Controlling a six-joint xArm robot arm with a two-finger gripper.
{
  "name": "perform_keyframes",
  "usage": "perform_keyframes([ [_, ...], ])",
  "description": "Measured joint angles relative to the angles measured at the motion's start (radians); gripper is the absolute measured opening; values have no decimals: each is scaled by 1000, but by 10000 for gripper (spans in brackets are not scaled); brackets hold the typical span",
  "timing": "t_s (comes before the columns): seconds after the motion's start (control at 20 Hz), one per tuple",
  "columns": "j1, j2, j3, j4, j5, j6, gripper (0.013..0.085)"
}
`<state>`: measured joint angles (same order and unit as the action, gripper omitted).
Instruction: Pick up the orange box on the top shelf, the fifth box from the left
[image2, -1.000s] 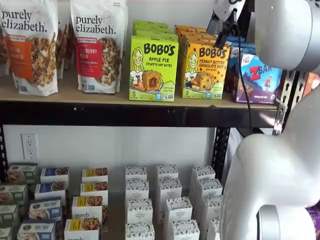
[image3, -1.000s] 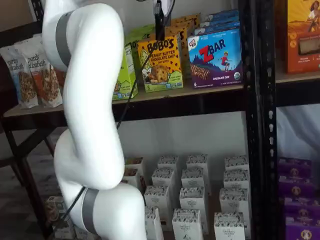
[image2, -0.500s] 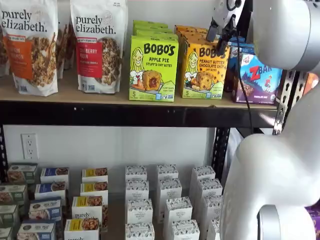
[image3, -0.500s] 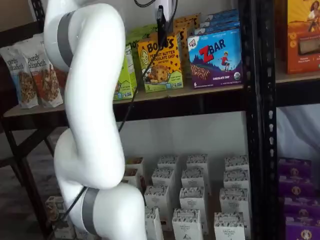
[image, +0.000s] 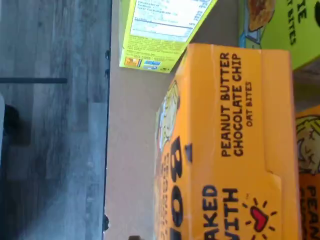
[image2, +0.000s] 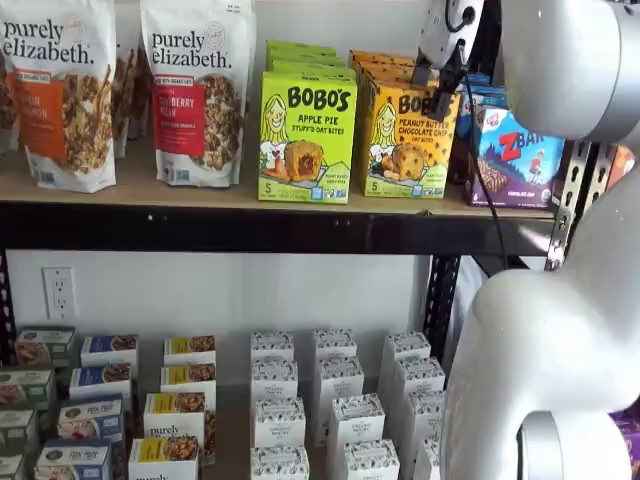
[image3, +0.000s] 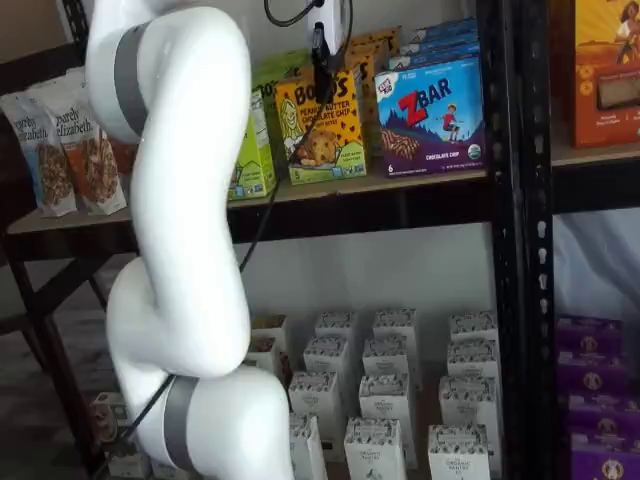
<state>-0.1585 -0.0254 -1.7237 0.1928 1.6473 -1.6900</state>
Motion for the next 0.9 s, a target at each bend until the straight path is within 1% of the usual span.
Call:
perform_keyframes([
  [0.25, 19, 1, 17, -31, -2, 11, 850],
  [0.8, 34, -18, 82, -51, -45, 17, 850],
  [0.9, 32, -20, 90, -42, -50, 15, 850],
])
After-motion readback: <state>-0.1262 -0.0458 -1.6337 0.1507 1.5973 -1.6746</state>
